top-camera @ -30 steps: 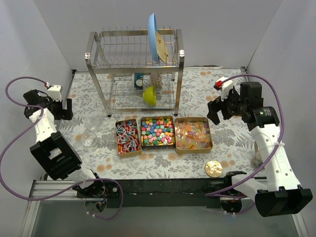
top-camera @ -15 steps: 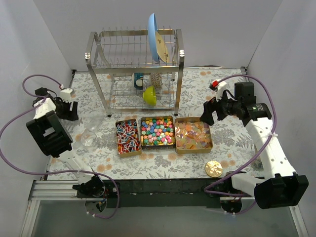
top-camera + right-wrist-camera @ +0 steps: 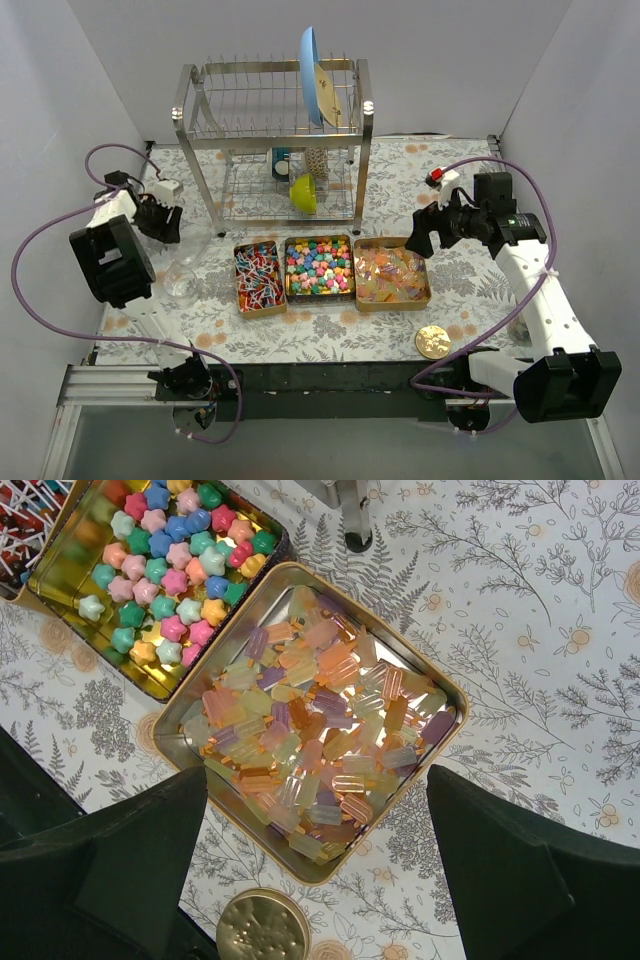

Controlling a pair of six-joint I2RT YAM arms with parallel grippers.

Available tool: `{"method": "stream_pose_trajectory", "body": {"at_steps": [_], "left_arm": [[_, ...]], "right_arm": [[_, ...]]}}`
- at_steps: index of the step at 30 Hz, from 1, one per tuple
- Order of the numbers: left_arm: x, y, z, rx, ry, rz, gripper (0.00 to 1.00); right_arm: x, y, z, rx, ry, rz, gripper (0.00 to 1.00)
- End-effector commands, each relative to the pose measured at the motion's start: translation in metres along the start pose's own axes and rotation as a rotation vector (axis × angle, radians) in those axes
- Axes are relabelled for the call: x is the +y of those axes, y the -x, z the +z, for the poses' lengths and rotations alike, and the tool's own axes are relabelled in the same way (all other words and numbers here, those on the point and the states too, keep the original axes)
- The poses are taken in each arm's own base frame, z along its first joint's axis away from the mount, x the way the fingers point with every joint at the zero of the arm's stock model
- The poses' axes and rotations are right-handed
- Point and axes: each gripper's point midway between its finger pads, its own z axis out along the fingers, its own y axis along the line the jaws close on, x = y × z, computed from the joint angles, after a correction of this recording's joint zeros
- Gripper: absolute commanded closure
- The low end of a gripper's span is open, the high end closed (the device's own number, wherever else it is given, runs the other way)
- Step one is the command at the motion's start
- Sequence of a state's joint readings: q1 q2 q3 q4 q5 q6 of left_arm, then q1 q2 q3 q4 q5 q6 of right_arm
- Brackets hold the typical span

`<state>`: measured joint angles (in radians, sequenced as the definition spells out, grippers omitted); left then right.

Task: Pack the candies
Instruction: Pick up the spatula from the center of the board.

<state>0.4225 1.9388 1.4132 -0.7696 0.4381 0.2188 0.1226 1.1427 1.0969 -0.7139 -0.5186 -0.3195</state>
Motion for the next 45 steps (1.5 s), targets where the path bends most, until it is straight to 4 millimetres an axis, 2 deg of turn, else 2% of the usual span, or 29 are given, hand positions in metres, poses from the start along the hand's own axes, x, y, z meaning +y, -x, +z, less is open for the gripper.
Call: {"method": "stream_pose_trajectory", "body": {"at_steps": [1, 3, 6, 10, 12, 14, 16, 20, 24, 26, 29, 31, 33, 34, 36, 37, 40, 41, 42, 43, 44, 45], "left_arm": [[0.001, 0.022, -0.019, -0.056, -0.026, -0.009, 0.46], [-0.002, 0.032, -0.027, -0.098, -0.057, -0.052, 0.45], [-0.025, 0.031, -0.035, -0.104, -0.144, -0.082, 0.44], [-0.048, 0.011, -0.028, -0.072, -0.179, -0.09, 0.47], [-0.051, 0.004, -0.024, -0.056, -0.164, -0.087, 0.49], [-0.048, -0.003, -0.02, -0.045, -0.122, -0.085, 0.52], [-0.039, -0.001, -0.018, -0.056, -0.076, -0.074, 0.54], [-0.038, 0.001, -0.013, -0.054, -0.101, -0.082, 0.63], [-0.043, -0.001, -0.01, -0.03, -0.152, -0.115, 0.85], [-0.045, -0.002, -0.011, -0.016, -0.161, -0.14, 0.89], [-0.038, 0.009, -0.019, -0.056, -0.108, -0.159, 0.96], [-0.027, 0.027, -0.037, -0.12, -0.021, -0.165, 1.0], [-0.018, 0.039, -0.053, -0.152, 0.052, -0.177, 1.0], [-0.016, 0.051, -0.071, -0.195, 0.1, -0.177, 1.0], [-0.018, 0.058, -0.086, -0.222, 0.133, -0.171, 1.0], [-0.016, 0.065, -0.105, -0.257, 0.192, -0.182, 1.0], [-0.017, 0.069, -0.13, -0.27, 0.265, -0.216, 1.0], [-0.018, 0.076, -0.146, -0.299, 0.288, -0.251, 1.0], [-0.021, 0.077, -0.155, -0.309, 0.295, -0.278, 1.0], [-0.023, 0.071, -0.163, -0.302, 0.299, -0.324, 1.0], [-0.028, 0.072, -0.178, -0.332, 0.31, -0.38, 1.0], [-0.032, 0.067, -0.183, -0.327, 0.31, -0.425, 1.0]], "right_arm": [[-0.004, 0.006, 0.0, -0.014, -0.003, 0.005, 0.02], [-0.004, 0.007, 0.001, -0.017, 0.001, 0.007, 0.02], [-0.005, 0.006, 0.004, -0.014, 0.004, 0.012, 0.02], [-0.005, 0.004, 0.007, -0.01, 0.012, 0.02, 0.02], [-0.004, 0.005, 0.007, -0.013, 0.017, 0.02, 0.02], [-0.004, 0.005, 0.008, -0.012, 0.02, 0.022, 0.02], [-0.006, 0.006, 0.008, -0.014, 0.015, 0.019, 0.02], [-0.007, 0.006, 0.008, -0.01, 0.012, 0.021, 0.02], [-0.007, 0.004, 0.008, -0.009, 0.007, 0.018, 0.02], [-0.007, 0.005, 0.007, -0.012, 0.006, 0.016, 0.02], [-0.005, 0.017, 0.003, -0.043, 0.009, -0.001, 0.02], [-0.003, 0.026, 0.001, -0.065, 0.023, -0.012, 0.02], [0.003, 0.042, -0.004, -0.103, 0.055, -0.051, 0.03], [0.002, 0.048, -0.003, -0.109, 0.059, -0.058, 0.03], [0.005, 0.064, -0.006, -0.139, 0.064, -0.074, 0.03], [0.005, 0.068, -0.004, -0.14, 0.071, -0.075, 0.03], [0.017, 0.09, -0.004, -0.172, 0.094, -0.13, 0.04], [0.024, 0.097, -0.005, -0.178, 0.1, -0.157, 0.04], [0.037, 0.102, -0.002, -0.178, 0.121, -0.202, 0.04], [0.045, 0.113, -0.007, -0.2, 0.126, -0.237, 0.04], [0.051, 0.117, -0.007, -0.208, 0.134, -0.261, 0.04], [0.062, 0.121, -0.007, -0.211, 0.153, -0.286, 0.04]]}}
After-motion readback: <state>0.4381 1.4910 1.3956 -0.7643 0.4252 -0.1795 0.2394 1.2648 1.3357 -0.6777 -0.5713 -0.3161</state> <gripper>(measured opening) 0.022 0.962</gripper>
